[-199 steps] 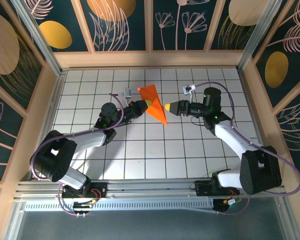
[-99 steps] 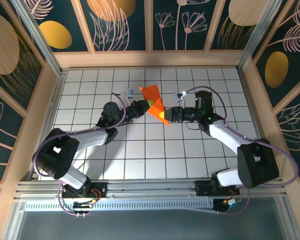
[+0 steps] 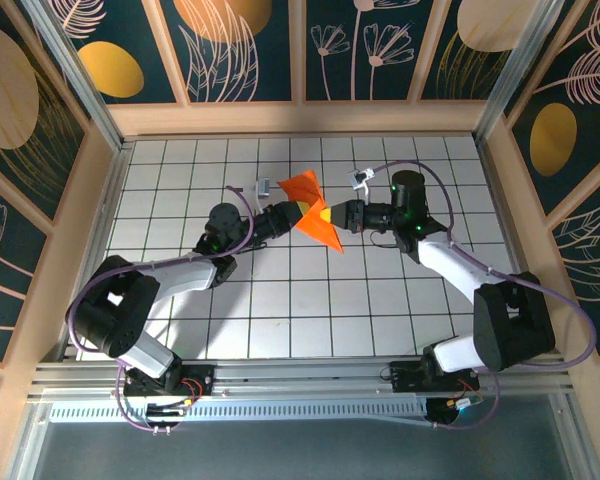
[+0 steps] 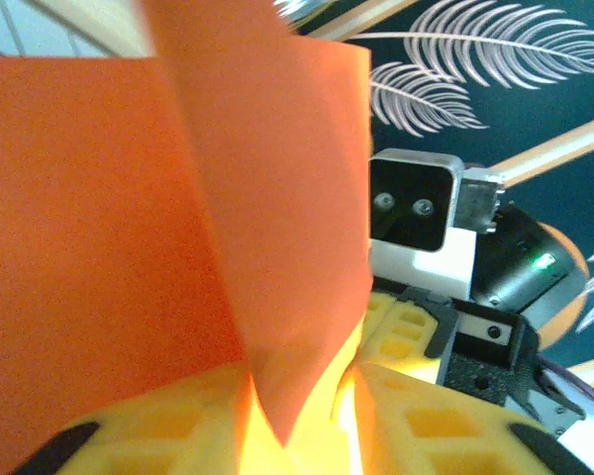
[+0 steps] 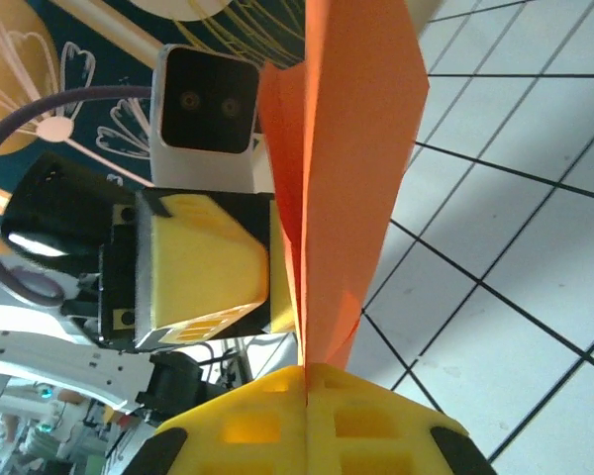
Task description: Fold a paper plane with a square sheet of paper (fold left side to right side)
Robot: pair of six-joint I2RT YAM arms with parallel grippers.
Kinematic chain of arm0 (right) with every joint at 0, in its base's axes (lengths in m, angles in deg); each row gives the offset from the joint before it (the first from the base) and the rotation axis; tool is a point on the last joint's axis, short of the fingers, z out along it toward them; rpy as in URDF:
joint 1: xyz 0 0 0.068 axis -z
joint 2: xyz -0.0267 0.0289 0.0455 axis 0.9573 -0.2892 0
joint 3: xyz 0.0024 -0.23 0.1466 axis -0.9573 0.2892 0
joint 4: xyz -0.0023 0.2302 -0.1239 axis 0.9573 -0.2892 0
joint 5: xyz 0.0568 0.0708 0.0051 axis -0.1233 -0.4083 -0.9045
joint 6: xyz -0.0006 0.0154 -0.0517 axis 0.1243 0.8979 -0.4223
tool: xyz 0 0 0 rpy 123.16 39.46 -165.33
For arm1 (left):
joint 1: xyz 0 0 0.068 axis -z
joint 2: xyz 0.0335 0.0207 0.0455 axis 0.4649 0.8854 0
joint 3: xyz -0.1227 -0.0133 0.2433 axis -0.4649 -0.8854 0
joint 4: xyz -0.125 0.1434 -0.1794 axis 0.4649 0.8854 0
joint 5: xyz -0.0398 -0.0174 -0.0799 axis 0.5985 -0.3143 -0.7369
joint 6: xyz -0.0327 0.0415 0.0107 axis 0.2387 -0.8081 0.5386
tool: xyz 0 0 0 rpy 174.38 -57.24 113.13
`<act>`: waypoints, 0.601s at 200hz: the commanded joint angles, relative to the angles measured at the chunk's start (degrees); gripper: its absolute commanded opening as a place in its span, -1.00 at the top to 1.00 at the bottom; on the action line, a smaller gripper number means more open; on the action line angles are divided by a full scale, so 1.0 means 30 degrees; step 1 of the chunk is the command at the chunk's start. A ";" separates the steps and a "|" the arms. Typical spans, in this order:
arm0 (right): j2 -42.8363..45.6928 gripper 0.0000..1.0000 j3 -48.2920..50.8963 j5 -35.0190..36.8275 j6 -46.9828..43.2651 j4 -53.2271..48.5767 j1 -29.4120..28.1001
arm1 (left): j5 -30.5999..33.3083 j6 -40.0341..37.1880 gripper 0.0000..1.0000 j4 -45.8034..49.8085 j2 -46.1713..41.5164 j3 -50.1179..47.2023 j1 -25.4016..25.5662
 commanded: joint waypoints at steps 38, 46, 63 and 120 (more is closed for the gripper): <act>0.1718 1.00 -0.2121 0.6569 -0.4179 -0.6575 -0.0530 | 0.5404 -0.4156 -0.11 0.7821 -0.4567 -0.0585 -0.0333; 0.1813 1.00 -0.2523 0.8576 -0.4920 -0.7780 -0.1081 | 0.6711 -0.4602 -0.16 0.9090 -0.5285 -0.0773 -0.0348; 0.1768 1.00 -0.3543 1.3762 -0.6172 -1.0042 -0.2665 | 0.9522 -0.5541 -0.23 1.2003 -0.6778 -0.0916 -0.0378; -0.1243 1.00 -0.6244 3.0329 -0.7287 -1.3931 -0.8232 | 1.7830 -0.5693 -0.43 1.8566 -1.1449 -0.1823 -0.0427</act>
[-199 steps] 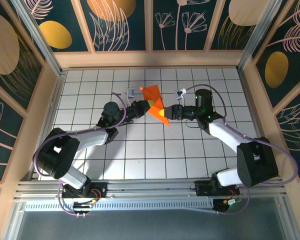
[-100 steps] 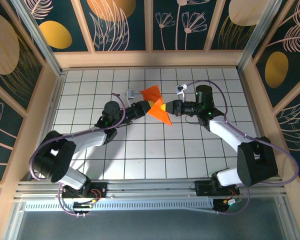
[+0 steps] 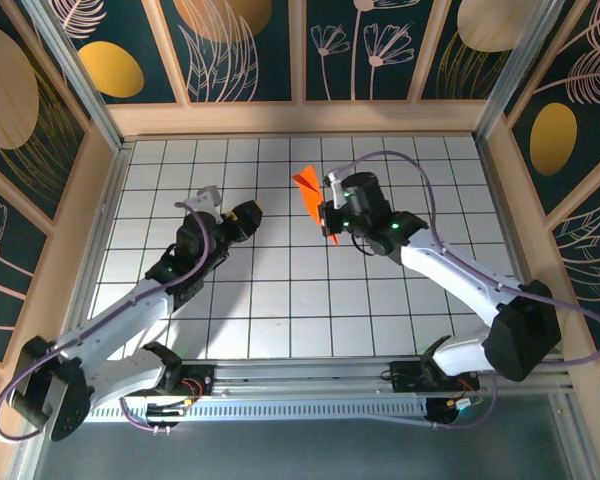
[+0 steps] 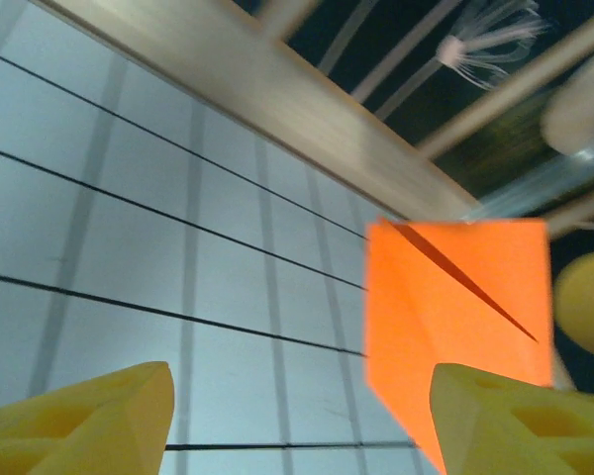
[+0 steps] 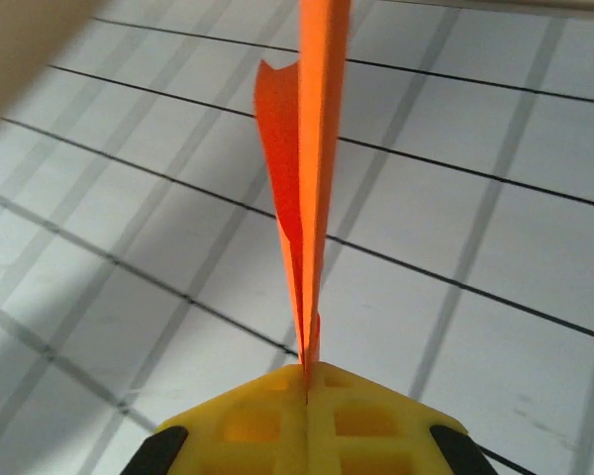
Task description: Fold a paper plane with a square sheet of paper (fold left side to right side)
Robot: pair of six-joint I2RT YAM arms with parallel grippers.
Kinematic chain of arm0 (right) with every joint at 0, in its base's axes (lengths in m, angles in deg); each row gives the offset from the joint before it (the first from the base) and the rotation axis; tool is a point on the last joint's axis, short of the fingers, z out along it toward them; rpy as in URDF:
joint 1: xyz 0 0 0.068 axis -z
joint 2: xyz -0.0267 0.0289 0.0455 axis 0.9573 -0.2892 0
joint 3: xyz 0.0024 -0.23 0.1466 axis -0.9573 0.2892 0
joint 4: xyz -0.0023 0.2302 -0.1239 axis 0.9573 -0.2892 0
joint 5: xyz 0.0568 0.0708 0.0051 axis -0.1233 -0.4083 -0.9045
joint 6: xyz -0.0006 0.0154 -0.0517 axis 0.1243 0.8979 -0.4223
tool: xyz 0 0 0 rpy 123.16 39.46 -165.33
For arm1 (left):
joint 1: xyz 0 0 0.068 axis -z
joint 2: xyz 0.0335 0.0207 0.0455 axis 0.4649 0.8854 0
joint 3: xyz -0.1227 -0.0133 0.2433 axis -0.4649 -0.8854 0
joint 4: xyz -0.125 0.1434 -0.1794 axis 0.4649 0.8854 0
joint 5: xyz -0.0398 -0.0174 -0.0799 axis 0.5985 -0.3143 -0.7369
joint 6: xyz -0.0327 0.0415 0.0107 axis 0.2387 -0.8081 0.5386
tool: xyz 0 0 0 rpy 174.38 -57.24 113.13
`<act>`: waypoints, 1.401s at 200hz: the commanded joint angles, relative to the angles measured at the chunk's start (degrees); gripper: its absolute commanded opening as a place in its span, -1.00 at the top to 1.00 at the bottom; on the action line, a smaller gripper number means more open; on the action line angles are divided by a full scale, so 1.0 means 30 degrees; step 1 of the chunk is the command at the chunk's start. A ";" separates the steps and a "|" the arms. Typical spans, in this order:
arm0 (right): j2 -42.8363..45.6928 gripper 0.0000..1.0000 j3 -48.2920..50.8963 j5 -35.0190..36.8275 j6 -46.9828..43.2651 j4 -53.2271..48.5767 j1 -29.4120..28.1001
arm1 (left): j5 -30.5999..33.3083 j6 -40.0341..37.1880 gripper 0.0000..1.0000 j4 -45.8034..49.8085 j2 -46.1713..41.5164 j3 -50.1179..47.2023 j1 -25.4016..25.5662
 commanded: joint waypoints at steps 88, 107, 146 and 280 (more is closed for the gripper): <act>-1.1301 1.00 -0.4430 1.7875 -0.0079 -0.6155 -0.4373 | 0.7621 -0.0137 -0.57 0.5220 -0.4960 -0.2137 -0.0129; -1.2650 1.00 -0.4725 1.7898 0.0195 -0.6283 -0.4638 | 0.7616 -0.0232 -0.58 0.5198 -0.4830 -0.2115 -0.0143; -1.4721 0.85 -0.5610 1.7278 0.0609 -0.6993 -0.5348 | 0.7568 -0.0218 -0.60 0.5048 -0.4509 -0.2141 -0.0148; -0.9224 -0.68 -0.5061 0.8419 0.1034 -0.5486 -0.3687 | 0.1532 0.0913 -0.80 0.1801 -0.0991 -0.1789 -0.2276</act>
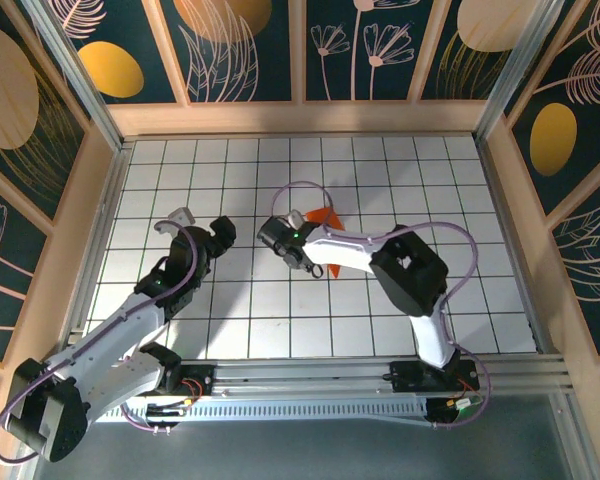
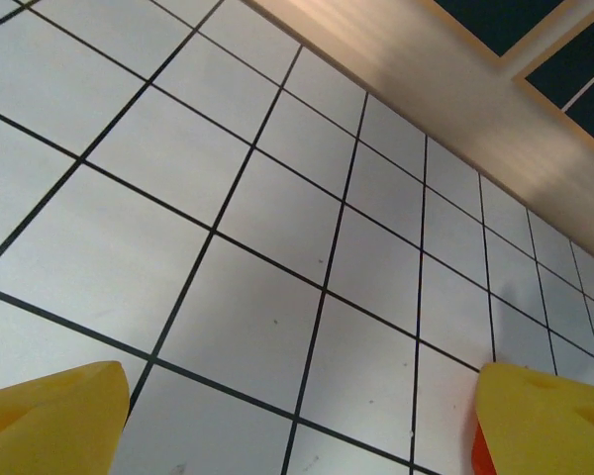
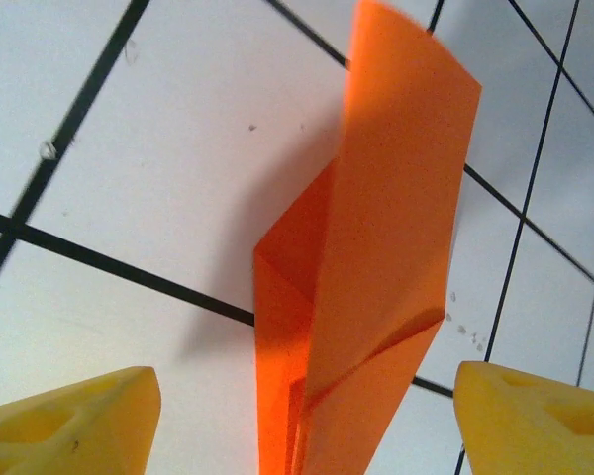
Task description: Fold a paper plane with a square sheet of paper (fold left side to right side)
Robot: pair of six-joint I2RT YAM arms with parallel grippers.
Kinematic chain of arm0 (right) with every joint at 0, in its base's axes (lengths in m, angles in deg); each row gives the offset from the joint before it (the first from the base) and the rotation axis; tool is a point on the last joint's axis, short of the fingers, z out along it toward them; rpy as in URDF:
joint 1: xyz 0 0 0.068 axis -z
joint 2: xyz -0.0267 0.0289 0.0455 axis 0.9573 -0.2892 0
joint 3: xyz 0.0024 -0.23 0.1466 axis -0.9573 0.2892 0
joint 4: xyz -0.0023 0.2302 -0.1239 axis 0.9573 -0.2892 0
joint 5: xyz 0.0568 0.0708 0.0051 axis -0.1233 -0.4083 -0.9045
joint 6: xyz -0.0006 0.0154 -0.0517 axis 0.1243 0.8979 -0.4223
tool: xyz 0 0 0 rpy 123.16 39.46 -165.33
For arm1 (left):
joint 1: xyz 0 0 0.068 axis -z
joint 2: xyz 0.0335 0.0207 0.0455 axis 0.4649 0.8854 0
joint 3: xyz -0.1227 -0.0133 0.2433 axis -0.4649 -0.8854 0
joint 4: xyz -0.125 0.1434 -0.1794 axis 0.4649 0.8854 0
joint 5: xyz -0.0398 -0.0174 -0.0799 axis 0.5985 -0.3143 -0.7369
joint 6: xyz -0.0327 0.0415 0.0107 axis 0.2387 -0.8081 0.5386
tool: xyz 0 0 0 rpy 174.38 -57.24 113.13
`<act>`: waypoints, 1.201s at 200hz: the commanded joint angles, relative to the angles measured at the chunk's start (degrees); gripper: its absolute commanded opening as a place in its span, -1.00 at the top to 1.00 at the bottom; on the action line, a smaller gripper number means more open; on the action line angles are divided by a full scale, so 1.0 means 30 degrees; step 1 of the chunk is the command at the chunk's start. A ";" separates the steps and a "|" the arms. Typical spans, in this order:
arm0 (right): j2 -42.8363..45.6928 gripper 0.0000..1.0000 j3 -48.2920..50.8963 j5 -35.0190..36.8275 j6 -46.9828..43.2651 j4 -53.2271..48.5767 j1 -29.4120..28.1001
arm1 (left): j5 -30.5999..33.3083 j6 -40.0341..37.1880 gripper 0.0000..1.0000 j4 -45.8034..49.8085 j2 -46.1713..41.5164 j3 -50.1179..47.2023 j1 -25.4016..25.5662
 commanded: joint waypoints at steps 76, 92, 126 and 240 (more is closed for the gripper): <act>0.8681 -0.94 0.3883 -0.8564 0.1434 0.4227 0.5123 | -0.4815 0.0377 -0.79 -0.2427 0.3649 0.1598 -0.0857; 1.0053 -0.98 0.5108 -1.0677 0.1738 0.5379 0.6481 | -0.5457 0.0259 -0.77 -0.2575 0.4456 0.2042 -0.0856; 1.2685 -0.99 0.8052 -1.5028 0.2733 0.7747 0.9812 | -0.7188 0.0157 -0.68 -0.2838 0.6470 0.3086 -0.0855; 1.2814 -0.92 1.4351 -2.3657 0.5214 1.3338 1.6980 | -1.1466 0.0855 -0.49 -0.4955 1.4727 0.7723 0.1586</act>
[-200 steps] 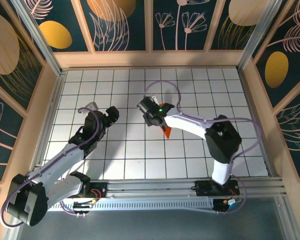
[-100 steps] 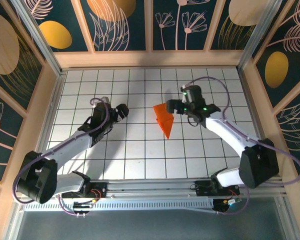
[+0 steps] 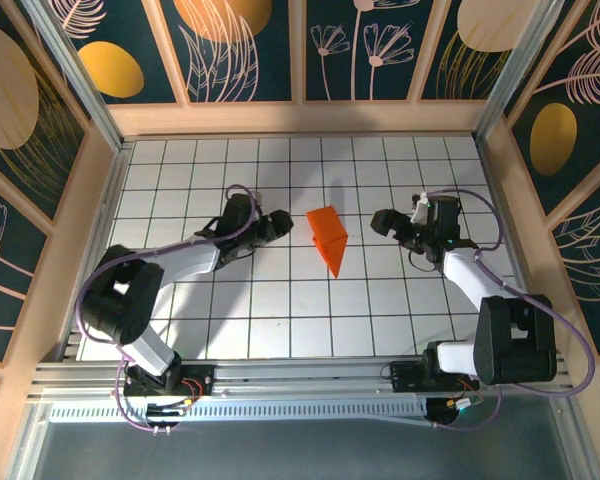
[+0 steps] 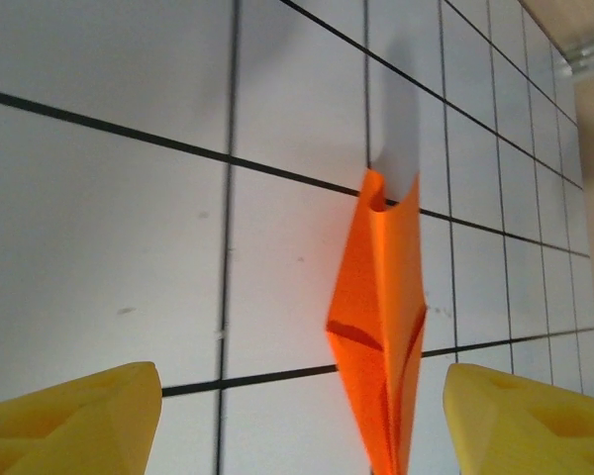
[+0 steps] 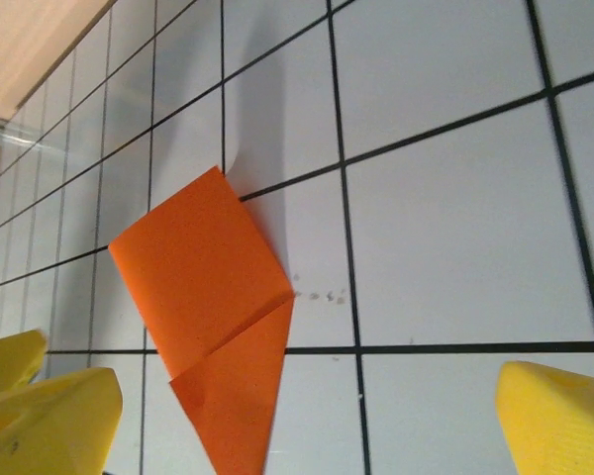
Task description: Fold a paper plane with a square sheet of paper (fold left side to right side)
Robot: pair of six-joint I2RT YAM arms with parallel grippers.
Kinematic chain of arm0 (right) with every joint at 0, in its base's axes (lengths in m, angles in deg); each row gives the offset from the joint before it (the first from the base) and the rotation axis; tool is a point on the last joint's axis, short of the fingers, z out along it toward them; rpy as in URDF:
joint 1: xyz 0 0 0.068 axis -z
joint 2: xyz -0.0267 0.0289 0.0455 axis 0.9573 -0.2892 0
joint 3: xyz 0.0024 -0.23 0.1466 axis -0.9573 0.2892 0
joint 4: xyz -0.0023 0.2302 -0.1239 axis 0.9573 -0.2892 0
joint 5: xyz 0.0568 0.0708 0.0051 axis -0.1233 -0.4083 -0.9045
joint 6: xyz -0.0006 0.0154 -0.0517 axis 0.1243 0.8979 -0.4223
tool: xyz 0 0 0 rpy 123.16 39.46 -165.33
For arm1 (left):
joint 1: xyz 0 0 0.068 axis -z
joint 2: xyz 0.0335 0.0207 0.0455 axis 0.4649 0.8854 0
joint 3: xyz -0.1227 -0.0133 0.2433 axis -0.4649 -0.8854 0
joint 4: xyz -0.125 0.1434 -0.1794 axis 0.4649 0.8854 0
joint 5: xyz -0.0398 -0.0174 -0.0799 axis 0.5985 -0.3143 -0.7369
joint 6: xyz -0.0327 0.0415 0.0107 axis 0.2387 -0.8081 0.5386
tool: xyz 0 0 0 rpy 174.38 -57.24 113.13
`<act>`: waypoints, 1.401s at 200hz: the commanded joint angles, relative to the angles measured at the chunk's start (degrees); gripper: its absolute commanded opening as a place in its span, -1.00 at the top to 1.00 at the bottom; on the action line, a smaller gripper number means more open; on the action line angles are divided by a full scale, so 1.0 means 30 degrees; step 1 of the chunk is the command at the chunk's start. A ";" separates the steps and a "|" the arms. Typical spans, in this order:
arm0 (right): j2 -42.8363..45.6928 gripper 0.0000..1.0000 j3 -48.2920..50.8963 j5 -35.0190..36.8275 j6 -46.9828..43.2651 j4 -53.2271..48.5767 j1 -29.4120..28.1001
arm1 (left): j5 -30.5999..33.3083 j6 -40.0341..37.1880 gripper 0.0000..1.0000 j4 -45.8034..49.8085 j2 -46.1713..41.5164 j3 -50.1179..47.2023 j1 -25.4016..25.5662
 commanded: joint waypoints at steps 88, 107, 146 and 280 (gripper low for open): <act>-0.0561 -0.91 0.0004 -0.1766 0.0552 0.1707 0.0186 | -0.1934 0.1028 -0.47 -0.2120 0.4977 0.3661 0.0628; -0.0561 -0.92 0.0018 -0.1781 0.0525 0.1636 0.0191 | -0.2250 0.0920 -0.40 -0.2202 0.5576 0.4234 0.0638; -0.0414 -0.92 0.0097 -0.1583 0.0332 0.1365 0.0184 | -0.3003 0.0998 -0.20 -0.2324 0.7039 0.5563 0.0656; -0.0879 -0.69 0.0413 -0.6734 -0.2465 0.2720 0.1257 | -0.4579 -0.2617 1.00 -0.5794 0.3674 0.1589 0.0801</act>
